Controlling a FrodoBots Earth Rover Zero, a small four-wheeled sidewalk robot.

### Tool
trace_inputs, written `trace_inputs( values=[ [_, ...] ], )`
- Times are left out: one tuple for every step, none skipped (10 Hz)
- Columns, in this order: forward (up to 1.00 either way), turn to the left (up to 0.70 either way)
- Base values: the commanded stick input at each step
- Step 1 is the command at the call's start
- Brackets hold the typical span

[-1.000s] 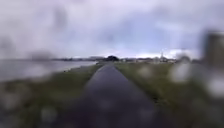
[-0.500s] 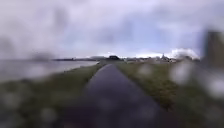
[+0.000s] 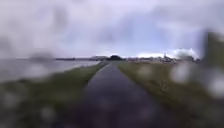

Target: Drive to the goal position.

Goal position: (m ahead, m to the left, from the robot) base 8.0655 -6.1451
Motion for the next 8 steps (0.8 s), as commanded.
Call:
trace_inputs(
  values=[
    [0.70, 0.00],
    [0.70, 0.00],
    [0.70, 0.00],
    [0.70, 0.00],
    [0.70, 0.00],
    [0.70, 0.00],
    [0.70, 0.00],
    [0.70, 0.00]
  ],
)
